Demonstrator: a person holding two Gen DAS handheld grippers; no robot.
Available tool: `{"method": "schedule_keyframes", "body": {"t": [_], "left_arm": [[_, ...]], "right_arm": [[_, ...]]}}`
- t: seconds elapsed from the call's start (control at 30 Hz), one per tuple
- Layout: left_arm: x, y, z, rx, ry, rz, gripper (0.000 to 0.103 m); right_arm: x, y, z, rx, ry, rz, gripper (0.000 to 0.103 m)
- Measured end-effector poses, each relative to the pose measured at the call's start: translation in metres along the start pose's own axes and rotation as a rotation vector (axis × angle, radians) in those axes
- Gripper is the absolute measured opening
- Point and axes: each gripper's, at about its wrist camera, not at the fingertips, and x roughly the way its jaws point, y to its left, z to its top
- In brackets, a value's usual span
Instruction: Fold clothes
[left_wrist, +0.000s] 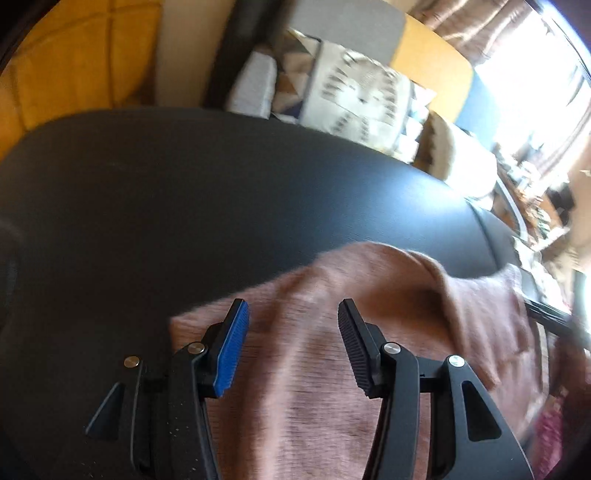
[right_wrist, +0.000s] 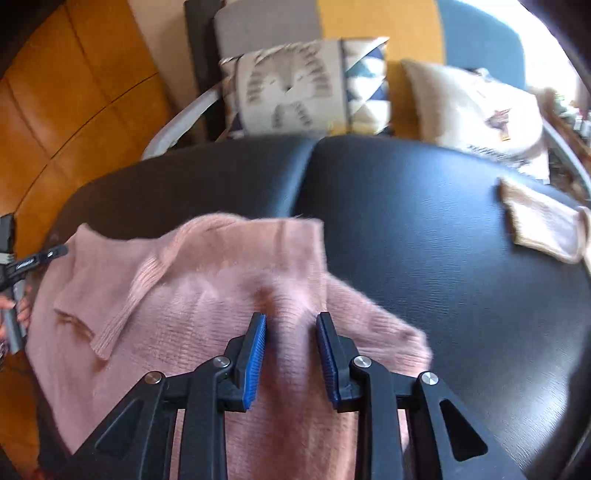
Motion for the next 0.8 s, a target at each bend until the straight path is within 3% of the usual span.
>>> {"method": "schedule_keyframes", "body": {"t": [0.07, 0.2, 0.27, 0.3, 0.33, 0.37, 0.4, 0.5, 0.6, 0.8], "left_arm": [[0.003, -0.006, 0.003, 0.051, 0.005, -0.009, 0.054], [0.015, -0.017, 0.006, 0.137, 0.033, 0.103, 0.054], [0.013, -0.022, 0.007, 0.15, 0.011, 0.09, 0.053], [0.009, -0.025, 0.007, 0.154, -0.014, 0.074, 0.048], [0.005, -0.028, 0.007, 0.16, -0.037, 0.07, 0.019], [0.002, -0.032, 0.011, 0.171, -0.055, 0.097, 0.008], [-0.002, -0.034, 0.017, 0.174, -0.071, 0.112, 0.008], [-0.023, -0.044, 0.017, 0.204, -0.136, 0.058, 0.004], [-0.041, -0.053, 0.012, 0.254, -0.147, 0.031, 0.004], [-0.081, -0.067, -0.017, 0.311, -0.193, -0.005, 0.004]], "right_arm": [[0.001, 0.004, 0.001, -0.031, 0.007, 0.013, 0.029], [0.007, 0.01, 0.003, -0.08, 0.036, 0.001, 0.028], [0.008, 0.012, 0.004, -0.083, 0.034, -0.035, 0.012], [0.007, 0.012, 0.005, -0.082, 0.028, -0.042, 0.01], [0.006, 0.011, 0.004, -0.079, 0.016, -0.032, 0.008], [0.004, 0.01, 0.003, -0.074, 0.003, -0.025, 0.008], [0.002, 0.009, 0.002, -0.065, -0.007, -0.024, 0.007], [-0.01, 0.003, 0.0, -0.006, -0.05, 0.015, 0.007], [-0.026, 0.003, -0.002, 0.035, -0.083, 0.079, 0.006], [-0.059, 0.009, -0.014, 0.071, -0.127, 0.194, 0.006]]}}
